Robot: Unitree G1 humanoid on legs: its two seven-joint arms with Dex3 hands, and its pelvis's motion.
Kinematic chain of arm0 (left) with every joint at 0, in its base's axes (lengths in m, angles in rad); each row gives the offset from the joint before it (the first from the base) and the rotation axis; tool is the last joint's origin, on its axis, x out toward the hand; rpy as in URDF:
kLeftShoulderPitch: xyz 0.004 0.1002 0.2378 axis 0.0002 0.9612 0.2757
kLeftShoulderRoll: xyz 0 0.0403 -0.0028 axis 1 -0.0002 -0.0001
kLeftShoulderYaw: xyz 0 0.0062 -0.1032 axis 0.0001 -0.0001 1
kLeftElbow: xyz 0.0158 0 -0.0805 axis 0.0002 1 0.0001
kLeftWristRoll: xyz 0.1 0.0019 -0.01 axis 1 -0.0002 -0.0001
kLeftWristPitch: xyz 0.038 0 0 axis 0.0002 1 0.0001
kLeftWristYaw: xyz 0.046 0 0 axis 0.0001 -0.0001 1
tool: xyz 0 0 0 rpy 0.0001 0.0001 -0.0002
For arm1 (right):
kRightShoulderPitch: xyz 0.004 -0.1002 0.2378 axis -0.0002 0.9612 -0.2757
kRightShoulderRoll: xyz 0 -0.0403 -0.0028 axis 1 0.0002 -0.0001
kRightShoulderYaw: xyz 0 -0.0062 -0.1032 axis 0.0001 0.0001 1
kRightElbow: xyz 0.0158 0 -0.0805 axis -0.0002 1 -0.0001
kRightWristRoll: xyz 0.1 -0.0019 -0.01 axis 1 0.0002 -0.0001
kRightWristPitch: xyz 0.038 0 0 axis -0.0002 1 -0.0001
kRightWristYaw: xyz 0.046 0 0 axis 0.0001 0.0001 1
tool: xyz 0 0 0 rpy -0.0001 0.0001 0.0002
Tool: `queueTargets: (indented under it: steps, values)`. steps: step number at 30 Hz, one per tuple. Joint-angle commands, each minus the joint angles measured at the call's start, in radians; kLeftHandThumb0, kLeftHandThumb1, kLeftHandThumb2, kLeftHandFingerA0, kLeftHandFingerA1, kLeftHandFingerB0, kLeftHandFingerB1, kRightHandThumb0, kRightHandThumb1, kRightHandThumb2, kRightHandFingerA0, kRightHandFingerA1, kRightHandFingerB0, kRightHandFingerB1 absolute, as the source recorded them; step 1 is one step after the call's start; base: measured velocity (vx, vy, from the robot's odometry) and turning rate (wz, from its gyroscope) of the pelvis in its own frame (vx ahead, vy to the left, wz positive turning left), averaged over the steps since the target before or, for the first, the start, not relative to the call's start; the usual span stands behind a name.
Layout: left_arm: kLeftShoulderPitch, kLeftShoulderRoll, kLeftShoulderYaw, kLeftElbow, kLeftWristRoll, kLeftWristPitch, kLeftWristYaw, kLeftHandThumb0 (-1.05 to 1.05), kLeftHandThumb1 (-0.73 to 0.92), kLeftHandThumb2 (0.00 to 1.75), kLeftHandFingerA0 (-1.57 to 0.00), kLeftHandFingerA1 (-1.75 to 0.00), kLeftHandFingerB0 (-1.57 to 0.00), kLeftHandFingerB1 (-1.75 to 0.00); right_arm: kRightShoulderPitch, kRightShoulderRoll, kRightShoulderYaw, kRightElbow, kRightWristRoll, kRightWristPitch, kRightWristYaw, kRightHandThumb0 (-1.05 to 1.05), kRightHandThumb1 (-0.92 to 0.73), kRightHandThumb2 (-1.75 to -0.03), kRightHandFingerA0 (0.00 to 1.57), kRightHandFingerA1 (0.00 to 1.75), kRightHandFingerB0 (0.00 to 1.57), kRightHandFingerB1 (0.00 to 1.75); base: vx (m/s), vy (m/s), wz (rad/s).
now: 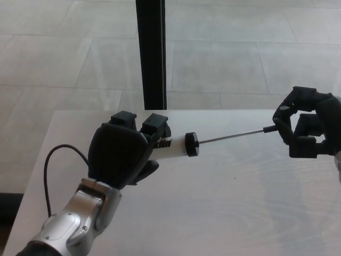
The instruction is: The robot uses its left hand to lift the air pump kept on the middle of the desk and use the right hand to pull out the handle
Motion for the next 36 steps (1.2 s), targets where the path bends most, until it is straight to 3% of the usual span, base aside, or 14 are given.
queueTargets:
  steps: [1, 2, 3, 4, 5, 6, 8, 10, 24, 26, 29, 30, 31, 36]
  values:
    - [0.029, 0.02, 0.003, -0.001, 0.012, -0.006, -0.01, -0.15, 0.6, 0.82, -0.88, -1.7, -0.68, -1.36, 0.002, 0.012, -0.05, 0.012, 0.048, 0.001, -0.028, -0.11, -0.54, -1.16, 0.81, 1.75, 0.73, 1.52, 0.0, 0.0, 0.0]
    - [0.03, 0.019, 0.004, -0.002, 0.008, -0.006, -0.017, -0.16, 0.62, 0.8, -0.87, -1.72, -0.64, -1.42, 0.002, 0.013, -0.054, 0.01, 0.061, 0.008, -0.01, -0.21, -0.75, -0.69, 0.78, 1.62, 0.61, 0.79, 0.0, 0.0, 0.0]
    - [0.03, 0.018, 0.006, -0.005, 0.001, -0.007, -0.031, -0.15, 0.61, 0.82, -0.86, -1.73, -0.64, -1.42, 0.003, 0.007, -0.053, -0.001, 0.079, 0.027, 0.031, -0.33, -0.72, -0.64, 0.72, 1.45, 0.4, 0.56, 0.0, 0.0, 0.0]
    - [0.031, 0.018, 0.006, -0.006, 0.001, -0.009, -0.032, -0.15, 0.6, 0.84, -0.86, -1.73, -0.64, -1.43, 0.006, -0.007, -0.042, -0.018, 0.082, 0.05, 0.071, -0.42, -0.7, -0.61, 0.65, 1.06, 0.21, 0.42, 0.0, 0.0, 0.0]
    - [0.03, 0.018, 0.005, -0.005, 0.004, -0.009, -0.027, -0.15, 0.6, 0.84, -0.86, -1.73, -0.64, -1.43, 0.008, -0.014, -0.037, -0.028, 0.091, 0.066, 0.097, -0.42, -0.7, -0.61, 0.65, 1.06, 0.21, 0.42, 0.0, 0.0, 0.0]
    - [0.029, 0.017, 0.004, -0.002, 0.005, -0.012, -0.026, -0.16, 0.6, 0.84, -0.85, -1.72, -0.65, -1.41, 0.011, -0.035, -0.022, -0.027, 0.092, 0.052, 0.141, -0.64, -0.66, -0.61, 0.18, 0.68, 0.0, 0.13, 0.0, 0.0, 0.0]
    - [0.027, 0.016, 0.002, 0.003, 0.007, -0.015, -0.023, -0.16, 0.61, 0.83, -0.86, -1.71, -0.67, -1.39, 0.014, -0.085, 0.022, -0.021, 0.07, 0.026, 0.211, -0.98, -0.58, -0.89, 0.06, 0.4, 0.0, 0.0, 0.0, 0.0, 0.0]
    - [0.026, 0.015, 0.002, 0.0, 0.008, -0.003, -0.042, -0.14, 0.61, 0.83, -0.86, -1.73, -0.68, -1.38, 0.008, -0.113, 0.041, -0.014, 0.066, 0.034, 0.245, -1.01, -0.69, -0.64, 0.0, 0.0, 0.0, 0.0, 0.0, 0.0, 0.0]
    - [0.017, -0.012, -0.04, -0.114, -0.003, 0.23, -0.557, -0.24, 0.7, 0.79, -0.83, -1.64, -0.75, -1.19, -0.03, -0.118, -0.048, 0.018, 0.139, 0.07, 0.214, -0.92, -0.89, -0.76, 0.0, 0.0, 0.0, 0.0, 0.0, 0.0, 0.0]
    - [-0.002, -0.075, -0.026, -0.115, -0.044, 0.374, -0.714, -0.27, 0.7, 0.69, -0.73, -1.13, -0.71, -0.73, -0.041, -0.109, -0.073, 0.017, 0.16, 0.108, 0.204, -1.05, -0.81, -1.12, 0.0, 0.2, 0.0, 0.02, 0.0, 0.0, 0.0]
    - [-0.016, -0.1, -0.04, -0.091, -0.006, 0.445, -0.769, -0.29, 0.71, 0.66, -0.74, -1.1, -0.62, -0.61, -0.045, -0.101, -0.084, 0.013, 0.163, 0.116, 0.185, -0.99, -0.79, -1.1, 0.0, 0.19, 0.0, 0.03, 0.0, 0.0, 0.0]
    - [-0.018, -0.109, -0.052, -0.072, 0.021, 0.468, -0.773, -0.31, 0.71, 0.63, -0.73, -0.97, -0.59, -0.57, -0.047, -0.096, -0.09, 0.012, 0.165, 0.123, 0.176, -0.84, -0.89, -0.67, 0.0, 0.0, 0.0, 0.06, 0.0, 0.0, 0.0]
    - [-0.017, -0.117, -0.056, -0.05, 0.029, 0.48, -0.771, -0.31, 0.69, 0.61, -0.72, -0.96, -0.58, -0.56, -0.047, -0.093, -0.093, 0.012, 0.165, 0.128, 0.167, -0.98, -0.78, -1.12, 0.0, 0.18, 0.0, 0.04, 0.0, 0.0, 0.0]
    - [-0.049, -0.119, -0.095, 0.054, 0.059, 0.526, -0.857, -0.34, 0.71, 0.6, -0.58, -0.72, -0.45, -0.52, -0.061, -0.085, -0.103, 0.033, 0.161, 0.102, 0.145, -1.01, -0.81, -1.11, 0.0, 0.09, 0.1, 0.03, 0.0, 0.0, 0.0]
